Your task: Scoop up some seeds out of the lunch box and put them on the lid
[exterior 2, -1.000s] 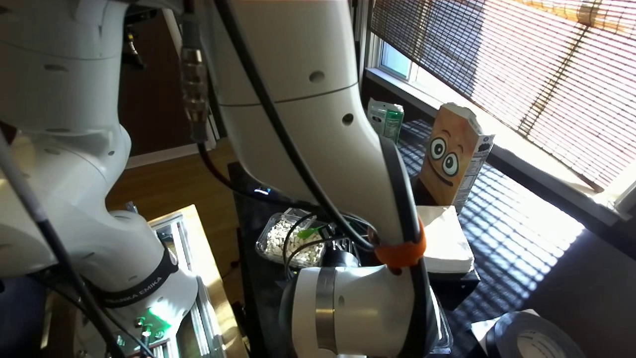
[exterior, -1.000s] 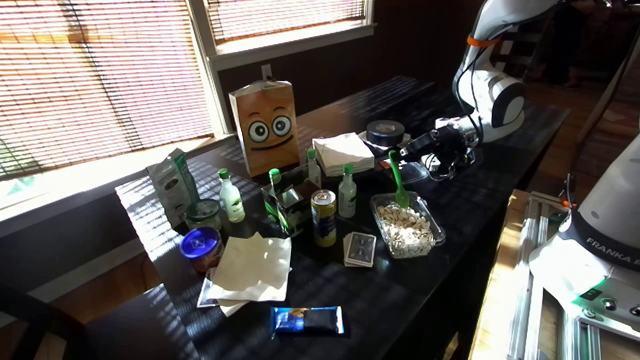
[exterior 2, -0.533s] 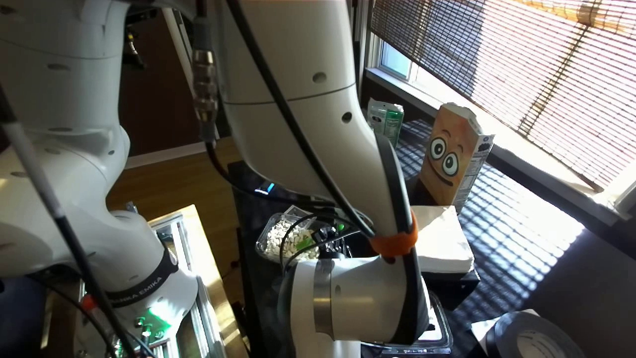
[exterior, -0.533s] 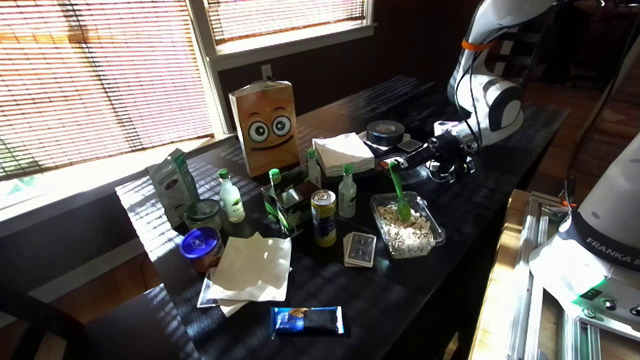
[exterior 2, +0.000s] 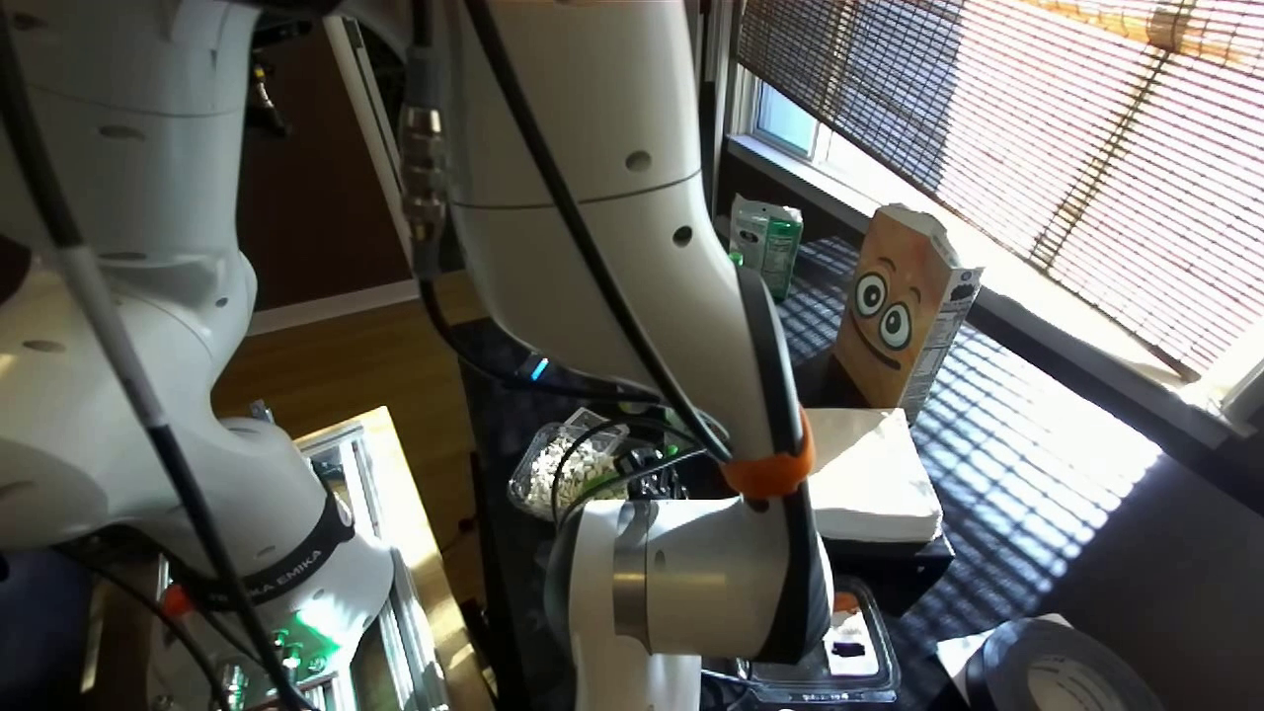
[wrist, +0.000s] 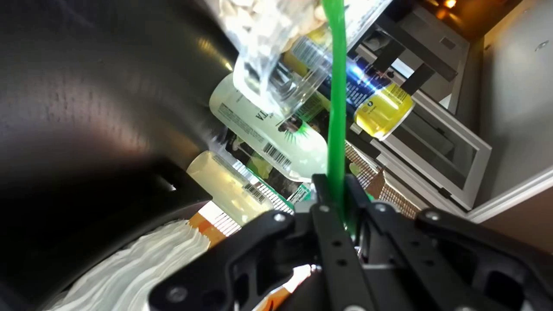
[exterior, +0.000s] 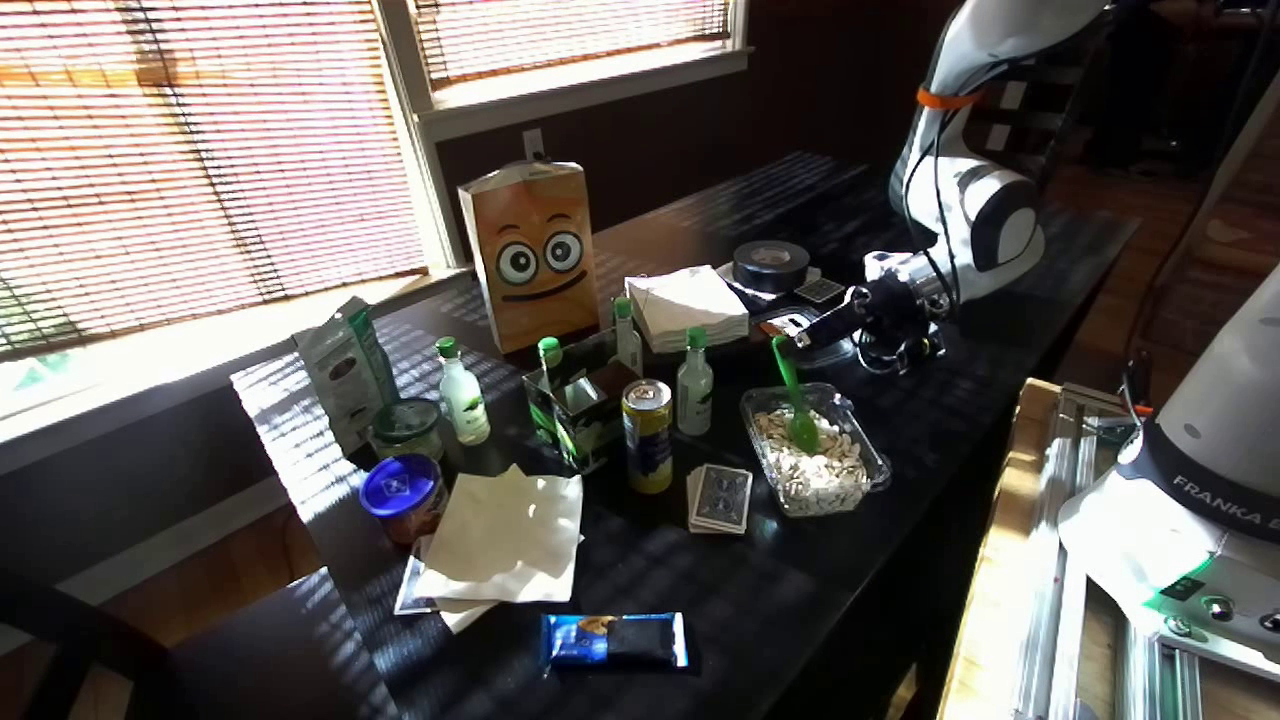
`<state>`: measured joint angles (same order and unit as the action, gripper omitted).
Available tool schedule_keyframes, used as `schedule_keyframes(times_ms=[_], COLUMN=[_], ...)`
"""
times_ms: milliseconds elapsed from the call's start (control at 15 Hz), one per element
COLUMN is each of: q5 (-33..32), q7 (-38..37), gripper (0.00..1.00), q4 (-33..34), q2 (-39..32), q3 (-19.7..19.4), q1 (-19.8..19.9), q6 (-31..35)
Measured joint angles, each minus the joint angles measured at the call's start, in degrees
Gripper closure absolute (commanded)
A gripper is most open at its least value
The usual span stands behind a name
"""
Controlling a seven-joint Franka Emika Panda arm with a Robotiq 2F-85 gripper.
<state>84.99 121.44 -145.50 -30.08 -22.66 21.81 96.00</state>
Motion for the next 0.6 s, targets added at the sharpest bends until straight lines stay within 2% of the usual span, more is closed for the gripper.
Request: schedule_keyframes(times_ms=[600], q5=[9.1], q7=[2.2], gripper=[0.97], q4=[-1.0], q2=[0.1], q3=[0.0], q1=[0.0], q6=[0.0])
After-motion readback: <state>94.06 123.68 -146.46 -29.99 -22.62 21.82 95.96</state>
